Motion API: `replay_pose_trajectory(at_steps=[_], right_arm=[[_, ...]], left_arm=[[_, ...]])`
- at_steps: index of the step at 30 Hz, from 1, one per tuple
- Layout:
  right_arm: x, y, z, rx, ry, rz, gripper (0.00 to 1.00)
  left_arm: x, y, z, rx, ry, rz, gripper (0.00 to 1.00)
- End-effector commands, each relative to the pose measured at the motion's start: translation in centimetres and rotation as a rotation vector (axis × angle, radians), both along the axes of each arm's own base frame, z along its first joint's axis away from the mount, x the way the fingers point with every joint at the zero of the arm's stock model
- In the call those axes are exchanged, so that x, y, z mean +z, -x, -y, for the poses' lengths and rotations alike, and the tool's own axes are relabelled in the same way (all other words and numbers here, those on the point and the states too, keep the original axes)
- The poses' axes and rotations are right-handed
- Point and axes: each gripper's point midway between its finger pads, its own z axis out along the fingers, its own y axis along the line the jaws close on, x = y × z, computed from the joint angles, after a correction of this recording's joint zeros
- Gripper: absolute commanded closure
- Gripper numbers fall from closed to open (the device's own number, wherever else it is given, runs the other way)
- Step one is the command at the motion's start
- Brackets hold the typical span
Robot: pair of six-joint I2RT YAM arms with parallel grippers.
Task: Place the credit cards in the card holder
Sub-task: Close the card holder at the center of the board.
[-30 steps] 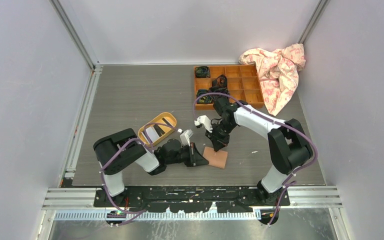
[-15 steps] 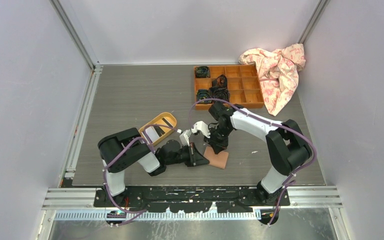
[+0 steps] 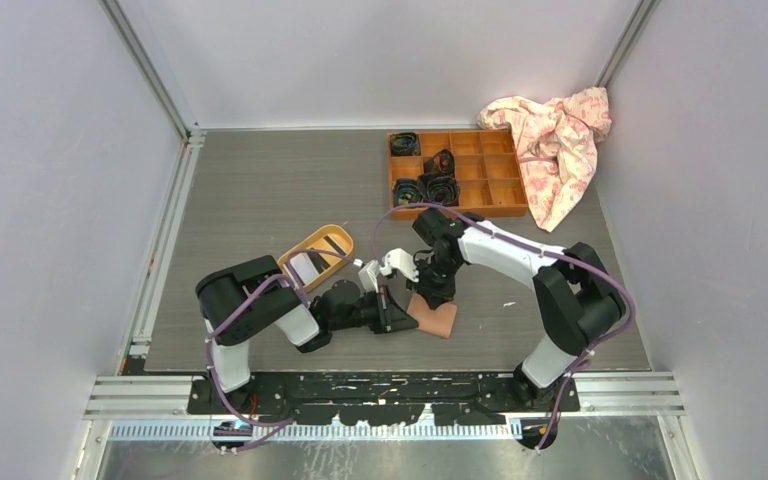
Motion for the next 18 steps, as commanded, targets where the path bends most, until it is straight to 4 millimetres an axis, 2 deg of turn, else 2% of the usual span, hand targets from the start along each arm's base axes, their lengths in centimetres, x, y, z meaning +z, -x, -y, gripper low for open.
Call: replay_pose_trajectory(at_steps=[1, 12, 18], right_arm=[[0.0, 1.3, 0.5, 0.05, 0.019, 0.003, 0.99], [-1.5, 3.3, 0.8, 0.152, 0.11, 0.018, 0.99], [-2.6, 4.3, 2.2, 0.185, 0.173, 0.028, 0.99]], left_arm=[[1.1, -1.1, -0.1, 0.036, 0.037, 0.057, 1.0], [1.5, -1.0, -0.2, 0.037, 0.05, 0.067, 1.0], [1.8, -0.9, -0.1, 0.029, 0.062, 0.071, 1.0]])
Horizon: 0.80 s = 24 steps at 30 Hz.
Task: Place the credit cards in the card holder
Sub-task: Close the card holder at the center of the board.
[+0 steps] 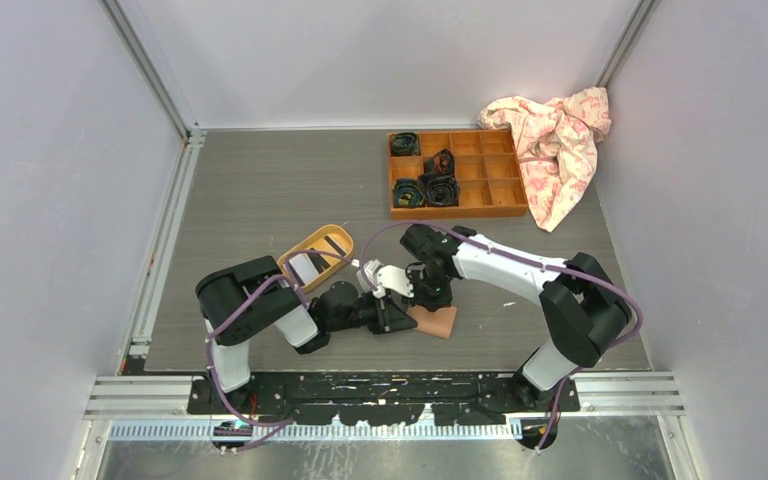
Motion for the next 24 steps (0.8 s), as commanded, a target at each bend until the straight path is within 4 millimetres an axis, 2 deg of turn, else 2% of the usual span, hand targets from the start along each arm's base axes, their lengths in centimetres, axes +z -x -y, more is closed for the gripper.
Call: replay_pose_trajectory(at_steps=[1, 12, 24], right_arm=[[-2.4, 3.7, 2.4, 0.035, 0.1, -0.105, 0.99], [-3.2, 4.8, 2.4, 0.062, 0.129, -0.1, 0.99], [-4.0, 6.4, 3.4, 0.106, 0.195, -0.08, 0.99]], left_arm=[[1.7, -1.0, 0.2, 0.021, 0.054, 0.063, 1.0], [2.7, -0.8, 0.1, 0.021, 0.076, 0.074, 1.0], [4.0, -0.4, -1.0, 0.03, 0.094, 0.096, 1.0]])
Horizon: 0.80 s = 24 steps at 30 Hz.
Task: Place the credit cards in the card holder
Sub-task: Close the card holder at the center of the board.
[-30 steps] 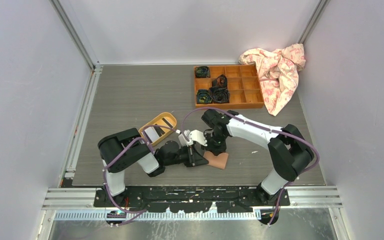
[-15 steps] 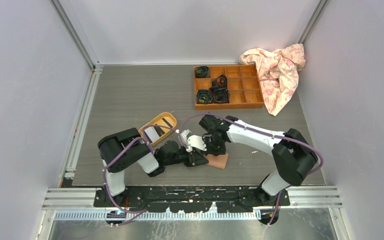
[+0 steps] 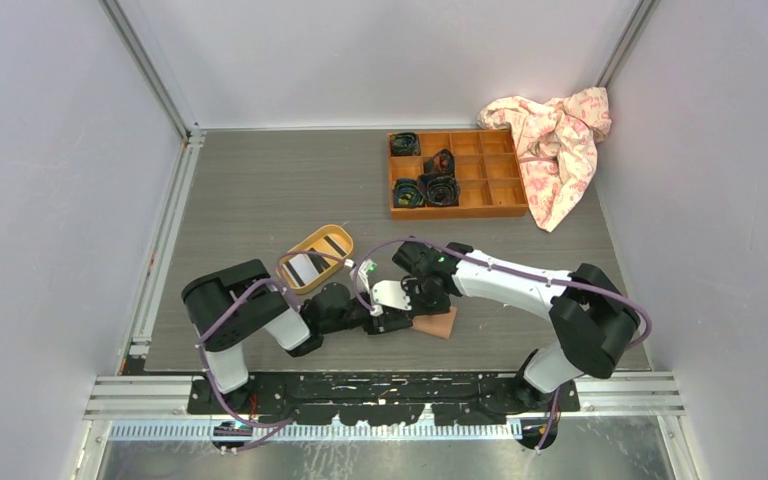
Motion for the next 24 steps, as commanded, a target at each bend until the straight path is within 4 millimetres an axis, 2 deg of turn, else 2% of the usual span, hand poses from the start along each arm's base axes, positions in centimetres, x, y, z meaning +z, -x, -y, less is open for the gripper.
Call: replay_pose_trajectory(at_steps=[1, 11, 17, 22, 24], right_arm=[[-3.5, 5.9, 3.4, 0.006, 0.146, -0.21, 0.99], [-4.2, 7.3, 5.3, -0.008, 0.162, -0.18, 0.99], [-4.1, 7.2, 5.4, -0.017, 0.136, -0.134, 0.99], [-4.2, 7.2, 5.4, 0.015, 0.122, -0.072, 0.99], [-4.3, 7.4, 5.6, 0.043, 0.133, -0.066, 0.99]], left_arm=[[2.9, -0.6, -0.1, 0.02, 0.071, 0.08, 1.0], [2.9, -0.3, -1.8, 0.052, 0.019, 0.09, 1.0], [3.1, -0.1, -2.5, 0.06, 0.002, 0.097, 1.0], [2.7, 0.1, -4.1, 0.088, -0.056, 0.11, 1.0], [3.2, 0.2, -4.6, 0.09, -0.076, 0.121, 1.0]])
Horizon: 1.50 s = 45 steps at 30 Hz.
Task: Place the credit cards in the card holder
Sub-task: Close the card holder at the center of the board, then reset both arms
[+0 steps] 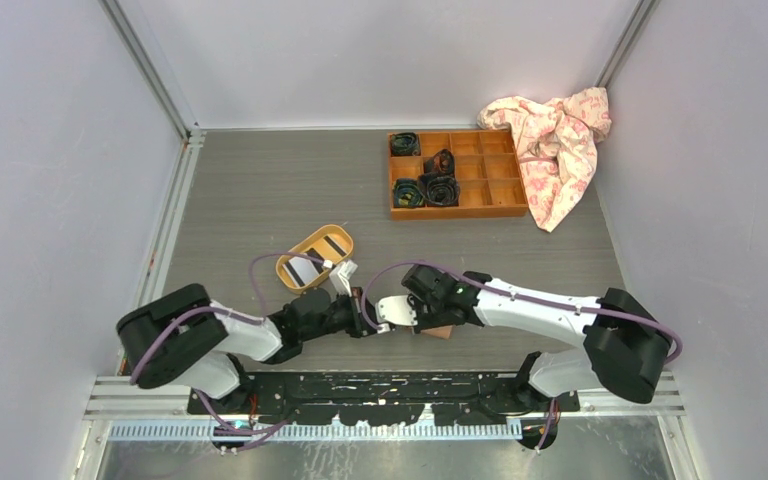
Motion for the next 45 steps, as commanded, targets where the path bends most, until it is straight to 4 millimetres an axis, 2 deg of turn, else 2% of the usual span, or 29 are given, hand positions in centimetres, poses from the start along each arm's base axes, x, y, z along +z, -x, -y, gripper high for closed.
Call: replay_pose_trajectory(at_steps=[1, 8, 13, 17, 20, 27, 29, 31, 32, 35, 36, 37, 38, 40, 45], right_arm=[[-4.0, 6.7, 5.2, 0.028, 0.206, -0.255, 0.99], [-3.9, 5.9, 3.5, 0.007, 0.174, -0.244, 0.99], [-2.7, 3.9, 1.6, -0.093, 0.095, -0.241, 0.97], [-0.9, 2.0, 0.8, -0.167, 0.009, -0.221, 0.66], [1.4, 0.3, 0.4, -0.224, -0.085, -0.195, 0.53], [9.3, -3.3, 0.1, -0.31, -0.384, -0.144, 0.28], [11.2, -4.0, 0.6, -0.323, -0.437, -0.115, 0.22], [13.2, -5.1, 1.3, -0.372, -0.488, -0.061, 0.12], [14.6, -6.0, 1.7, -0.438, -0.532, -0.031, 0.03], [20.7, -9.9, 4.1, -0.764, -0.77, 0.061, 0.01], [22.9, -11.5, 6.2, -0.918, -0.844, 0.133, 0.0], [25.0, -12.3, 7.7, -1.025, -0.905, 0.185, 0.01], [26.9, -12.6, 8.7, -1.079, -0.953, 0.235, 0.0], [30.0, -12.0, 9.8, -1.109, -0.989, 0.288, 0.0], [35.7, -8.8, 9.3, -1.075, -1.109, 0.254, 0.01]], left_arm=[[1.0, -0.5, -1.3, 0.031, -0.05, 0.058, 1.0], [2.0, 0.0, -2.4, 0.032, -0.084, 0.083, 1.0], [2.3, 0.1, -2.7, 0.033, -0.094, 0.094, 0.99], [2.5, 0.2, -3.1, 0.035, -0.105, 0.102, 0.97], [2.7, 0.2, -3.7, 0.047, -0.122, 0.112, 0.95], [4.3, 0.4, -5.3, 0.057, -0.174, 0.164, 0.87], [5.2, 0.5, -5.8, 0.05, -0.184, 0.2, 0.81], [6.3, 0.5, -6.3, 0.043, -0.199, 0.25, 0.68], [7.0, 0.4, -6.7, 0.044, -0.21, 0.28, 0.6], [10.0, -0.3, -8.5, 0.078, -0.261, 0.392, 0.28], [11.1, -0.6, -9.2, 0.106, -0.281, 0.419, 0.18], [12.4, -1.1, -10.0, 0.14, -0.3, 0.446, 0.09], [13.8, -1.5, -10.8, 0.172, -0.31, 0.473, 0.03], [16.6, -2.1, -12.2, 0.223, -0.337, 0.516, 0.0], [23.4, -2.6, -13.8, 0.237, -0.415, 0.572, 0.0]])
